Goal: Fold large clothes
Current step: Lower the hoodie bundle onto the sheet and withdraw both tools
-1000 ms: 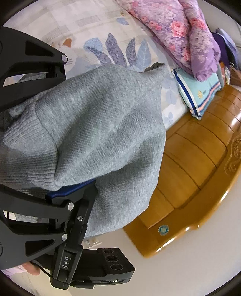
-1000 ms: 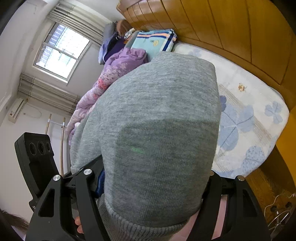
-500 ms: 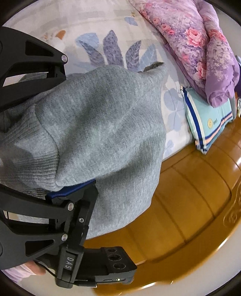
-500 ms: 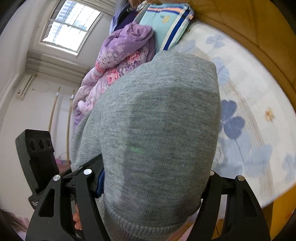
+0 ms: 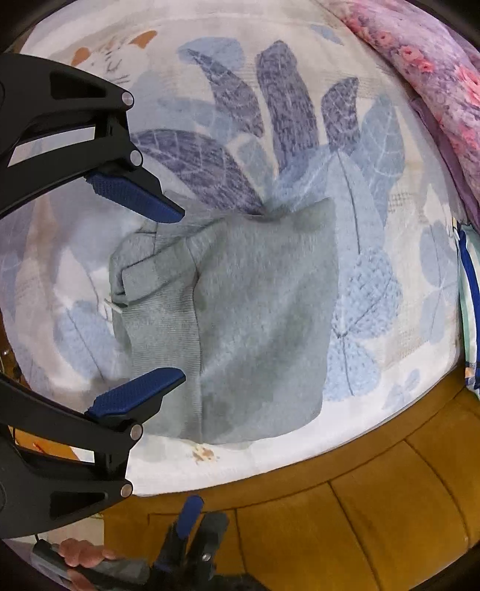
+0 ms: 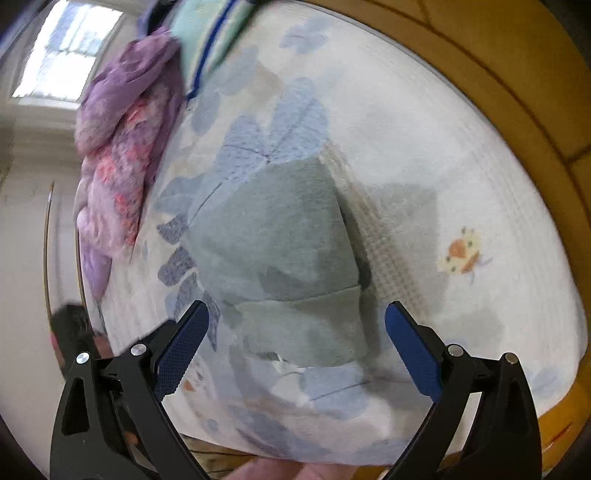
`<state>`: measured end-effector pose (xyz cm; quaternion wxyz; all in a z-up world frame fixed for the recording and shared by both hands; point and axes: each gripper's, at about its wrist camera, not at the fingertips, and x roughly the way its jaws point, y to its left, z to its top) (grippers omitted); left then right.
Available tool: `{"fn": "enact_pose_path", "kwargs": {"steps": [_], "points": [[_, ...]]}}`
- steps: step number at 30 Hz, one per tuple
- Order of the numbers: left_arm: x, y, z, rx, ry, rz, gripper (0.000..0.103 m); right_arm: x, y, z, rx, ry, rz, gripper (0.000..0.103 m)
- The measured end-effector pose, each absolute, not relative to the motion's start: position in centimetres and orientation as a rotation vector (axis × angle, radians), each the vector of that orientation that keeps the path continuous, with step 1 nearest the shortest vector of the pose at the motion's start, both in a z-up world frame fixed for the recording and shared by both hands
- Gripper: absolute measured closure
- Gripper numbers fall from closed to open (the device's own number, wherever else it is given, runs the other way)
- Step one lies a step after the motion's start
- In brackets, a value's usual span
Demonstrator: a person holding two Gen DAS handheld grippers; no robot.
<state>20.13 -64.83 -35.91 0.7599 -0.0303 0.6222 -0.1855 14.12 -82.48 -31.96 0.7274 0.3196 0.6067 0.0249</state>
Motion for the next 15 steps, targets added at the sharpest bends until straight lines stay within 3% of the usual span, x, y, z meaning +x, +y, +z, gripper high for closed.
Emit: {"fn": "enact_pose_path", "kwargs": {"steps": [2, 4, 6, 8, 12, 15], "points": [[20.4, -65.6, -36.6, -0.064, 1.339, -0.424, 0.022, 14.9, -81.7, -32.2, 0.691, 1.321, 0.083, 0.031], [20.4, -66.3, -38.1, -0.029, 1.335, -0.429, 0.024, 15.8, -80.4, -33.6, 0.685, 1.315, 0.108, 0.052], [20.9, -67.1, -40.7, -0.003, 1.386, -0.423, 0.029, 17.1, -79.5, -36.7, 0.622, 1.380, 0.074, 0.059], [21.2, -67.5, -44.0, 0.015, 1.484, -0.402, 0.031, 17.9, -78.6, -41.0, 0.597, 1.465, 0.000, 0.060], [20.8, -66.8, -43.4, 0.050, 1.466, -0.418, 0.031, 17.5, -77.8, -39.6, 0.560, 1.444, -0.046, 0.058], [20.3, -65.6, -41.5, 0.037, 1.455, -0.417, 0.030, 16.6, -77.1, -37.8, 0.571, 1.454, -0.011, 0.043]]}}
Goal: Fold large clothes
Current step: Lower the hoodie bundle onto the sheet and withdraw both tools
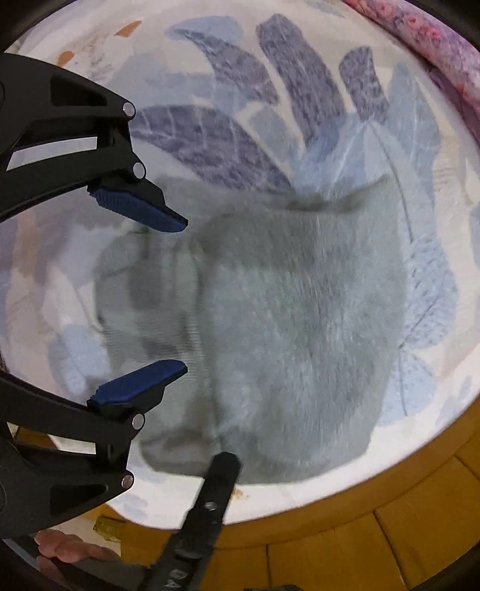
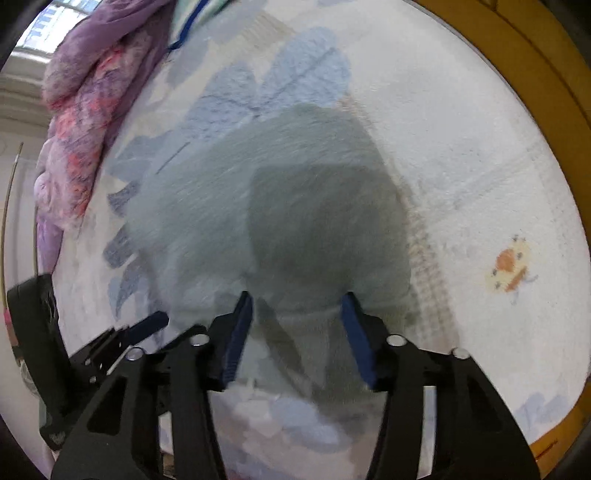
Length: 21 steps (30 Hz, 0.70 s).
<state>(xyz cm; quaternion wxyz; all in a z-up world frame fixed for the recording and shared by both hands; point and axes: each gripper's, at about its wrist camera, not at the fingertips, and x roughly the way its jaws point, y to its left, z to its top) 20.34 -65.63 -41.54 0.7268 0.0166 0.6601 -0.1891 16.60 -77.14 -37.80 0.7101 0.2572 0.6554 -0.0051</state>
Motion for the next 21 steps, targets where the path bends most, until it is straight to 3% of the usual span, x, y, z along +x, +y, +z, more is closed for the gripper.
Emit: {"fn": "enact_pose_path", "kwargs": {"steps": [2, 3, 4, 6, 21], "points": [[19.9, -64.5, -39.5, 0.057, 1.430, -0.396, 0.028, 15.8, -76.6, -36.6, 0.581, 1.451, -0.009, 0.032], [19.6, -63.9, -38.7, 0.060, 1.417, -0.389, 0.023, 15.2, -76.0, -35.3, 0.558, 1.441, -0.020, 0.018], [19.3, -63.1, -37.6, 0.057, 1.401, -0.382, 0.020, 14.8, -75.5, -34.3, 0.536, 1.424, -0.031, 0.012], [18.5, -61.2, -35.4, 0.052, 1.370, -0.369, 0.015, 13.9, -74.4, -32.2, 0.521, 1.378, -0.028, 0.010], [9.7, -39.0, -19.7, 0.070, 1.095, -0.329, 0.011, 5.7, -57.6, -16.4, 0.554, 0.973, -0.181, 0.008]]}}
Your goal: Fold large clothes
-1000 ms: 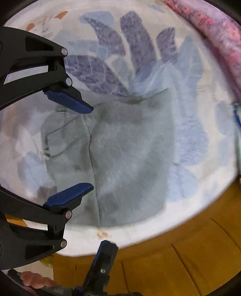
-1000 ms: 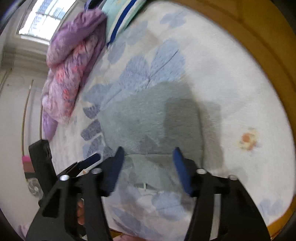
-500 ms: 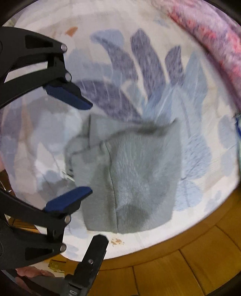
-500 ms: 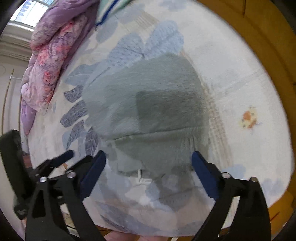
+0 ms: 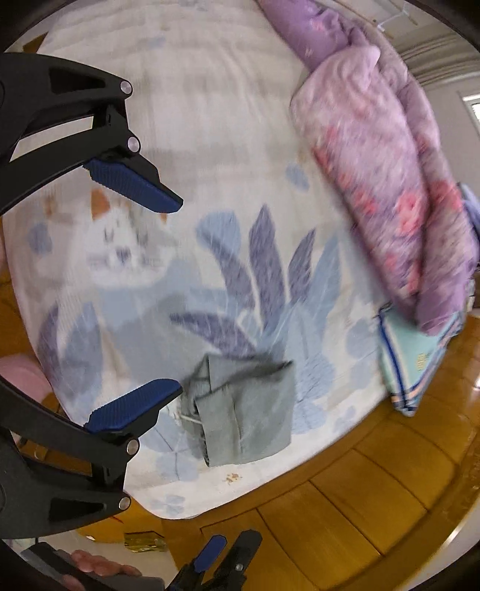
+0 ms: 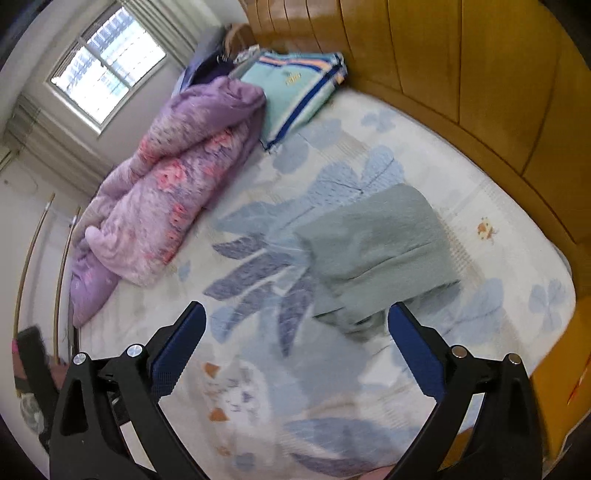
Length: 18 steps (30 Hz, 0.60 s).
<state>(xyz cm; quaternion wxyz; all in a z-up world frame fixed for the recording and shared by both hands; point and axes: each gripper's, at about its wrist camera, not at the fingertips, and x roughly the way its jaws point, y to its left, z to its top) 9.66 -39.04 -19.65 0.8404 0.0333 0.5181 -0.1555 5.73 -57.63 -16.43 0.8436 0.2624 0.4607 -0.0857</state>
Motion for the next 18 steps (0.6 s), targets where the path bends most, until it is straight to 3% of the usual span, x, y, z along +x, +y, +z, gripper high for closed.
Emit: {"fn": "enact_pose_path", "kwargs": {"steps": [8, 18], "points": [[4.9, -26.0, -12.6, 0.111, 0.893, -0.461, 0.009, 0.1, -43.8, -12.4, 0.574, 0.863, -0.281, 0.008], [-1.8, -16.5, -6.1, 0.123, 0.751, -0.607, 0.006, -7.2, -29.1, -4.8, 0.517, 0.688, -0.364, 0.008]]}}
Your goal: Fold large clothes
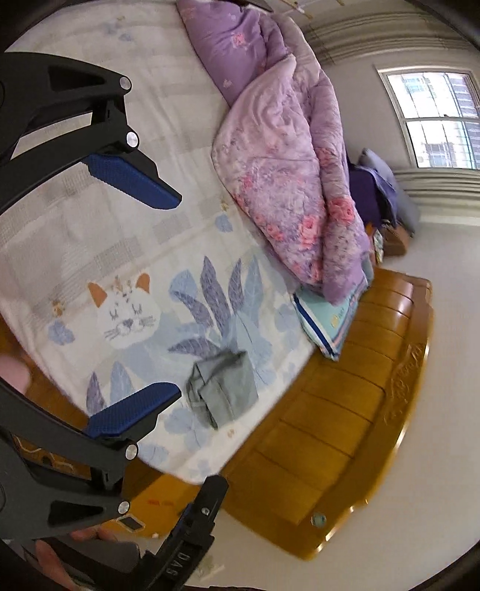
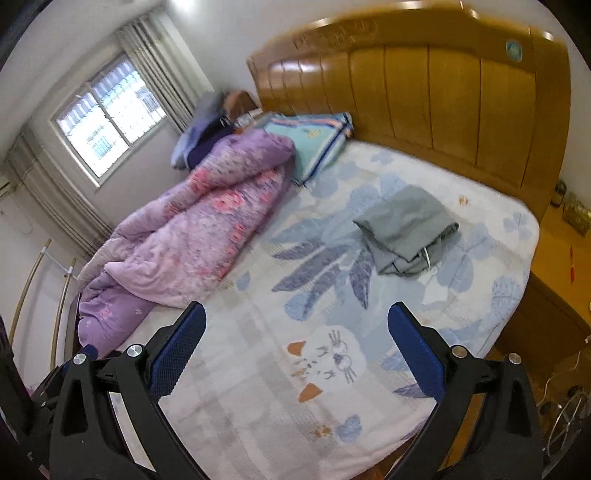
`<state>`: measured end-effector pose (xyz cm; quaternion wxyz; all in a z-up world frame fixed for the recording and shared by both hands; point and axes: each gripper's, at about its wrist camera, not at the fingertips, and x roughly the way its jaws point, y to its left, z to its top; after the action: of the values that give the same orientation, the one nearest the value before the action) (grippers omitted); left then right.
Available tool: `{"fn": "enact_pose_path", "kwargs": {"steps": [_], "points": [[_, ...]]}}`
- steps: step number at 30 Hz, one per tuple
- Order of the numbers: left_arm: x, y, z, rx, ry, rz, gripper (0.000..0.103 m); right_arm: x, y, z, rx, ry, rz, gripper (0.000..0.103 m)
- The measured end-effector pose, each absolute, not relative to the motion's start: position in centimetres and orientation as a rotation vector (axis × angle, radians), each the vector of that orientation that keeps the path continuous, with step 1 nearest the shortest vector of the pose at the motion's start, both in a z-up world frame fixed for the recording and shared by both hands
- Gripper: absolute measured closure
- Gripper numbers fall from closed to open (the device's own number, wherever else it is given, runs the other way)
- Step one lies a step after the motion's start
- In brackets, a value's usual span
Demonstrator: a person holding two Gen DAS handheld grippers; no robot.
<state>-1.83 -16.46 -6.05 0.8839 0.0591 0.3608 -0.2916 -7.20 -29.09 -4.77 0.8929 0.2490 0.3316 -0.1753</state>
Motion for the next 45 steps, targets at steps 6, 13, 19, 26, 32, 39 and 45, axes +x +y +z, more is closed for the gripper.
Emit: {"fn": "enact_pose_path", "kwargs": {"steps": [6, 13, 19, 26, 32, 39, 45], "points": [[-5.6, -13.3, -5.1, 0.099, 0.728, -0.627, 0.006, -11.0, -23.6, -2.9, 0.432, 0.629, -0.360, 0.008], [-10.7, -11.0, -5.5, 0.140, 0.689, -0.662, 0.006, -16.3, -19.4, -3.0, 0.396, 0.597, -0.434, 0.008], [-15.0, -7.9, -5.9, 0.170, 0.660, -0.658, 0.006, -20.8, -15.5, -3.5, 0.394, 0.564, -0.467, 0.008], [-16.4, -4.9, -6.0, 0.184, 0.671, -0.608, 0.006, -21.7, -11.8, -3.7, 0.376, 0.578, -0.423, 0.008], [-15.8, -3.2, -5.9, 0.154, 0.678, -0.588, 0.006, -20.5, -10.5, -3.2, 0.330, 0.563, -0.372, 0.008], [-14.0, -2.7, -6.0, 0.119, 0.691, -0.559, 0.006, -18.9, -10.8, -2.8, 0.311, 0.547, -0.356, 0.008], [-12.6, -3.0, -5.8, 0.112, 0.683, -0.548, 0.006, -18.0, -11.2, -3.1, 0.308, 0.547, -0.347, 0.008]]}}
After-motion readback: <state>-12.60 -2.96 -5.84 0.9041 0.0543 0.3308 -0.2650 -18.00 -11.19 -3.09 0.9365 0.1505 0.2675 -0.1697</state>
